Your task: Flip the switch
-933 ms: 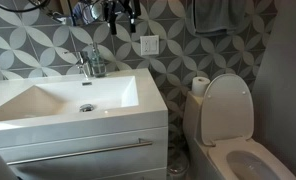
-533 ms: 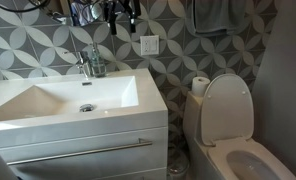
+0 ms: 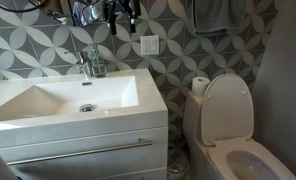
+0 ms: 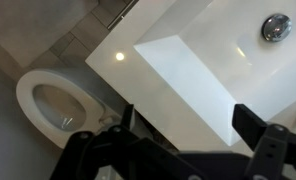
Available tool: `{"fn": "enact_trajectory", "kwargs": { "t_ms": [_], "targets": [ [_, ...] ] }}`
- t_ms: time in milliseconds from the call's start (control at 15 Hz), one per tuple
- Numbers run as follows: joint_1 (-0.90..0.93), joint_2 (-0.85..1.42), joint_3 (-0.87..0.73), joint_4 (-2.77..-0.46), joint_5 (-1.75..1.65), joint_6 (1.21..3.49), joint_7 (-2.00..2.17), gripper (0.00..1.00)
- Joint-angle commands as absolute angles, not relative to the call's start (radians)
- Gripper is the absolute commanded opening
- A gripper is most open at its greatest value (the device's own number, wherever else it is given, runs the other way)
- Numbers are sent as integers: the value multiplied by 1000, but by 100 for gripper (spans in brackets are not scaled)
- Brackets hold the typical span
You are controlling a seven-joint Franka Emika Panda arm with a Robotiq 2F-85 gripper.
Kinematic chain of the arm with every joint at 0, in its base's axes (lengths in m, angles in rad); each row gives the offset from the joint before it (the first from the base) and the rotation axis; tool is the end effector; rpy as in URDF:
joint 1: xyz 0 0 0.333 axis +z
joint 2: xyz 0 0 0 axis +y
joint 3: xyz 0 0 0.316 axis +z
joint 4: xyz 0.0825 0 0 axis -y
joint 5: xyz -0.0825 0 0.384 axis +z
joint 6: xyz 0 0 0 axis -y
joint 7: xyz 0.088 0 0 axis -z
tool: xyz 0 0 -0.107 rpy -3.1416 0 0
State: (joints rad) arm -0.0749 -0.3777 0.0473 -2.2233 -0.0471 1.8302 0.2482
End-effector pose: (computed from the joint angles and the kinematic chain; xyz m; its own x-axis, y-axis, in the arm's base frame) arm 0.4383 -0.0140 0.5240 0.9646 -0.2637 -0.0004 -0.2631 -0.9626 0.0648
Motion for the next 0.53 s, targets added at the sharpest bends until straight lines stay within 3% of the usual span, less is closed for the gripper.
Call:
{"fn": "enact_trajectory", "kwargs": {
  "t_ms": [0, 467],
  "targets": [
    [-66, -377, 39, -2221, -50, 1827, 250, 100],
    [-12, -188, -6, -2102, 62, 1982, 13, 100]
  ]
}}
